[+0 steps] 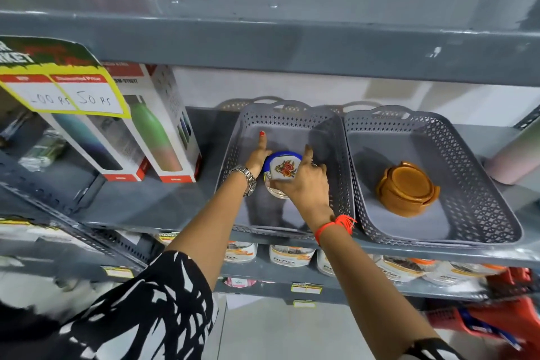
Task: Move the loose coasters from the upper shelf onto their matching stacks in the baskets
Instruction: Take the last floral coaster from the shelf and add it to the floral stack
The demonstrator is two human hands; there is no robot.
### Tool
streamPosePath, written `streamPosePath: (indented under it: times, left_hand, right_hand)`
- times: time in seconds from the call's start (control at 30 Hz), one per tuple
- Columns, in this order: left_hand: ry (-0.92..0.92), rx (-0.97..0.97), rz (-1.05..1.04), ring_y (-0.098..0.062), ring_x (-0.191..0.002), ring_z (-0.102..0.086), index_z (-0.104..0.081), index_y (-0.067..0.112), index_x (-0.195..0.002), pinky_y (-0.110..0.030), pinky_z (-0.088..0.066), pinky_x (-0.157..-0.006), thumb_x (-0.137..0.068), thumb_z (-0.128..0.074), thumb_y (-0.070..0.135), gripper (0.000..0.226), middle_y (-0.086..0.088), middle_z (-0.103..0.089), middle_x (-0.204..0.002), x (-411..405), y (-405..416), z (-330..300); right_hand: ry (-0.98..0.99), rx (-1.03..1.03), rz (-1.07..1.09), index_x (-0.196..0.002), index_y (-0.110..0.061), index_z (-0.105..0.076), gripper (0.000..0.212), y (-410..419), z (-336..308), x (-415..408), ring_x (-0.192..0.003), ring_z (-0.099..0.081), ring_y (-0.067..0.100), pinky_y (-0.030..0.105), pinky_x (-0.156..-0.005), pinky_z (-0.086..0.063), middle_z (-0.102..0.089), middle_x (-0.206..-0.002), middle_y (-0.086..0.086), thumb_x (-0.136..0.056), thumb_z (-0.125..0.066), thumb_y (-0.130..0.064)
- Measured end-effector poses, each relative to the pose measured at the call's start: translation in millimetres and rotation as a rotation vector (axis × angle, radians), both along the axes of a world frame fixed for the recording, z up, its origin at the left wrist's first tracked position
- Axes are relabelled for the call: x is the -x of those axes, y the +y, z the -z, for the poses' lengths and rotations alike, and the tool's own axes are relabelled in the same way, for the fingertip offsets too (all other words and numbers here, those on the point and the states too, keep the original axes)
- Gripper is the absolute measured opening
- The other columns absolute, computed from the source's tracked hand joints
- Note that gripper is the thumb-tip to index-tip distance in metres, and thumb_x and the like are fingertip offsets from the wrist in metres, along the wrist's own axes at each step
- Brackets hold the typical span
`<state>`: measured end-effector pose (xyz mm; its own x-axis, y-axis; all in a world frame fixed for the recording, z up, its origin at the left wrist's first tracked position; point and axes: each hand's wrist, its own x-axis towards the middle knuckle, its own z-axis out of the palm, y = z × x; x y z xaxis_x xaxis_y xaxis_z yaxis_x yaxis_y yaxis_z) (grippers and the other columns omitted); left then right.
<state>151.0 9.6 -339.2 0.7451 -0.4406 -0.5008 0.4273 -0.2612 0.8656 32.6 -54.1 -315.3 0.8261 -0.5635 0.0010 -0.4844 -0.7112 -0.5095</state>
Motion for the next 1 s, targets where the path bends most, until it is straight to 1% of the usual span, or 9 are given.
streamPosePath:
  times: [0.17, 0.27, 0.37, 0.53, 0.63, 0.73, 0.8, 0.9, 1.0]
  left_hand:
    - [-0.003, 0.000, -0.016, -0.019, -0.072, -0.061, -0.063, 0.012, -0.079, -0.027, -0.051, -0.070, -0.092, -0.003, 0.061, 0.078, 0.000, -0.067, -0.057, 0, 1, 2]
    - [-0.024, -0.002, -0.007, -0.027, -0.094, -0.061, -0.063, 0.005, -0.100, -0.029, -0.048, -0.083, -0.092, -0.002, 0.059, 0.082, -0.013, -0.069, -0.093, 1, 0, -2]
    - [-0.132, -0.033, -0.068, -0.028, -0.126, -0.043, -0.044, 0.000, -0.133, -0.025, -0.034, -0.095, -0.096, -0.006, 0.052, 0.074, -0.017, -0.044, -0.139, 8, -3, -16]
    - [-0.371, -0.036, -0.163, -0.029, -0.132, -0.037, -0.037, 0.015, -0.140, -0.038, -0.028, -0.110, -0.095, -0.020, 0.057, 0.064, -0.010, -0.036, -0.146, 28, -25, -39]
    - [-0.484, 0.089, -0.178, -0.021, -0.135, -0.033, -0.039, 0.013, -0.139, -0.026, -0.024, -0.107, -0.100, -0.029, 0.042, 0.050, -0.006, -0.035, -0.147, 54, -61, -58]
    - [-0.359, 0.262, -0.132, -0.026, -0.123, -0.047, -0.058, 0.011, -0.116, -0.031, -0.035, -0.101, -0.091, -0.042, 0.046, 0.046, -0.012, -0.056, -0.126, 83, -101, -66]
    - [-0.169, 0.349, -0.038, -0.029, -0.117, -0.049, -0.055, 0.017, -0.110, -0.032, -0.040, -0.094, -0.091, -0.049, 0.044, 0.033, -0.011, -0.058, -0.112, 105, -127, -65]
    - [-0.016, 0.321, 0.088, -0.026, -0.131, -0.036, -0.029, 0.017, -0.140, -0.034, -0.023, -0.110, -0.086, -0.038, 0.063, 0.071, -0.012, -0.039, -0.141, 143, -153, -65]
    - [0.065, 0.197, 0.068, -0.027, -0.137, -0.028, -0.026, 0.008, -0.143, -0.036, -0.021, -0.114, -0.093, -0.017, 0.060, 0.073, -0.011, -0.025, -0.151, 159, -172, -52]
  right_hand:
    - [-0.013, -0.015, 0.003, -0.145, -0.003, -0.019, 0.123, -2, 6, -1, -0.113, -0.053, 0.037, 0.039, -0.093, -0.044, -0.067, -0.111, 0.014, -0.057, -0.076, -0.067]
    - [-0.006, -0.040, -0.021, -0.146, 0.001, -0.014, 0.127, -8, 1, 4, -0.117, -0.051, 0.038, 0.041, -0.100, -0.040, -0.064, -0.116, 0.018, -0.058, -0.074, -0.069]
    - [-0.149, -0.070, -0.001, -0.144, 0.004, -0.021, 0.107, -21, -13, 18, -0.119, -0.046, 0.041, 0.042, -0.099, -0.041, -0.059, -0.120, 0.025, -0.072, -0.074, -0.054]
    - [-0.452, -0.155, 0.142, -0.135, -0.005, -0.040, 0.063, -62, -45, 43, -0.105, -0.057, 0.034, 0.030, -0.083, -0.042, -0.063, -0.111, 0.020, -0.086, -0.067, -0.033]
    - [-0.545, -0.272, 0.345, -0.134, -0.005, -0.045, 0.053, -97, -51, 63, -0.109, -0.058, 0.036, 0.031, -0.085, -0.040, -0.062, -0.119, 0.022, -0.090, -0.062, -0.028]
    - [-0.480, -0.417, 0.551, -0.137, -0.006, -0.045, 0.050, -130, -48, 85, -0.125, -0.048, 0.037, 0.036, -0.098, -0.038, -0.053, -0.135, 0.022, -0.095, -0.052, -0.035]
    - [-0.442, -0.489, 0.602, -0.137, -0.005, -0.044, 0.051, -151, -41, 98, -0.130, -0.042, 0.038, 0.039, -0.104, -0.034, -0.047, -0.141, 0.024, -0.098, -0.044, -0.037]
    - [-0.377, -0.551, 0.631, -0.138, -0.003, -0.043, 0.056, -175, -29, 113, -0.134, -0.038, 0.039, 0.041, -0.108, -0.030, -0.040, -0.146, 0.024, -0.101, -0.033, -0.044]
    - [-0.373, -0.709, 0.671, -0.139, 0.000, -0.040, 0.063, -191, -21, 120, -0.134, -0.038, 0.038, 0.045, -0.111, -0.032, -0.038, -0.147, 0.023, -0.101, -0.026, -0.047]
